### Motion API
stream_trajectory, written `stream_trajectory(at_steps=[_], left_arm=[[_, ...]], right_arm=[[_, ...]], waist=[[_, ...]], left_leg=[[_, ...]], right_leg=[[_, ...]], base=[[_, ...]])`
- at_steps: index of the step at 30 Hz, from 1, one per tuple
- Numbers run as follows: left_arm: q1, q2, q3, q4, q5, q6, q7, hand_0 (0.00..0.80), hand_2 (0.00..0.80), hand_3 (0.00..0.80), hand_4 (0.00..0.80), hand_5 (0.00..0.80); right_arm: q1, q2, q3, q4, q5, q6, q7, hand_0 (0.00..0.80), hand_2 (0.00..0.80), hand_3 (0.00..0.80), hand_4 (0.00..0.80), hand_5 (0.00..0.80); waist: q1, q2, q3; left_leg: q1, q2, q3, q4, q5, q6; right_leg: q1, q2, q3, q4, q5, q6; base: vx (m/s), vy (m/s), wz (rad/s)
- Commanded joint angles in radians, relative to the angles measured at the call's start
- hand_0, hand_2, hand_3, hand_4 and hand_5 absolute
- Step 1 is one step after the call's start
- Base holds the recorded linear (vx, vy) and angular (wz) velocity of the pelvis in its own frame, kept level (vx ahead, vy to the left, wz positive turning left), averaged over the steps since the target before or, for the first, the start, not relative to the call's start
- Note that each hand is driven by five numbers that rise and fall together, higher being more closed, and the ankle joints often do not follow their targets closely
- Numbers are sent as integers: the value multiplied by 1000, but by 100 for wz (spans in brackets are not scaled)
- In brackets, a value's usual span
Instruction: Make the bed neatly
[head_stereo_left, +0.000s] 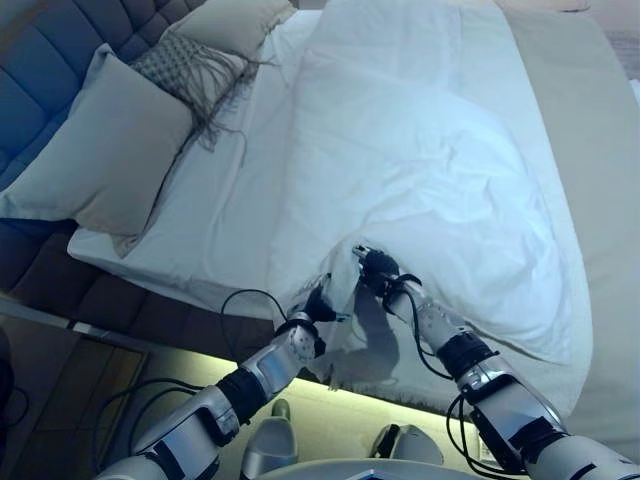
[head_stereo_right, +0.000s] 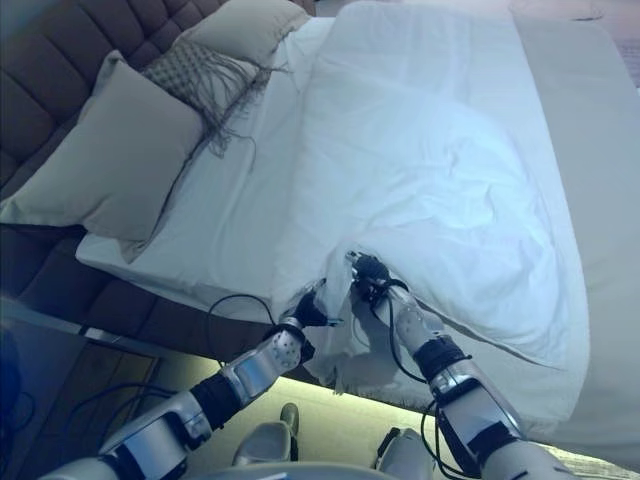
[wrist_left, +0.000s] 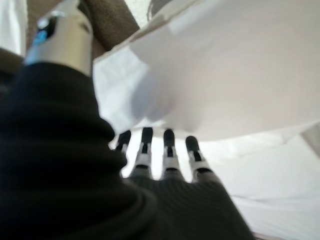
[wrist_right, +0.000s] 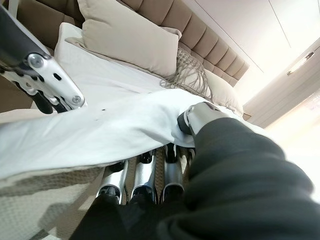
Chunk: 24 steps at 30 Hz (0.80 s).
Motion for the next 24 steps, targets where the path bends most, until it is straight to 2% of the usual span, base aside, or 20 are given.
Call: stream_trajectory(at_steps=[1,5,6,8,9,18,24], left_arm=[[-150,-45,-22,-7,28,-22,43,0,0,0,0,0],[-168,-61,-13,15,-2,-32,45,0,0,0,0,0],[-169,-64,-11,12,-7,-28,43,157,157,157,157,157],[-171,-65,-8,3,-20,-16,45,747,747,747,747,747],[-169,-67,-7,5,-25,-19,47,800,800,800,800,800],[-145,-64,10,5,-47,-51,53,800,800,800,800,800],[-124,-57,22,2,-48,-69,25,800,800,800,800,800]], right_arm=[[-249,44,-55,-59,21,-19,30,800,800,800,800,800],[-251,44,-46,-85,13,-4,19,800,800,800,800,800],[-248,44,-44,-90,13,-2,16,800,800,800,800,800],[-245,43,-46,-95,13,6,11,800,800,800,800,800],[-244,44,-45,-97,13,12,10,800,800,800,800,800],[-193,39,-46,-146,-1,52,-10,800,800,800,800,800],[-156,48,-45,-159,-13,57,-27,800,800,800,800,800]], waist=[[4,-37,78],[-12,-30,77],[-14,-28,76],[-19,-22,75],[-21,-18,73],[-26,10,47],[-20,18,26]], left_leg=[[-36,24,-5,-27,58,-29],[-36,18,6,-43,68,-27],[-34,17,10,-48,70,-26],[-28,13,14,-54,71,-25],[-24,10,15,-58,72,-24],[12,-9,19,-76,76,-20],[37,-14,19,-83,76,-19]], right_leg=[[161,-34,-8,-517,449,162],[152,-36,-2,-522,456,163],[154,-36,-1,-526,458,163],[158,-36,0,-530,459,162],[162,-38,0,-532,459,162],[199,-55,-11,-539,456,163],[232,-62,-25,-547,455,166]], base=[[-39,61,-3],[-15,55,-3],[1,48,-2],[14,64,-2],[27,67,-1],[59,77,-9],[67,37,0]])
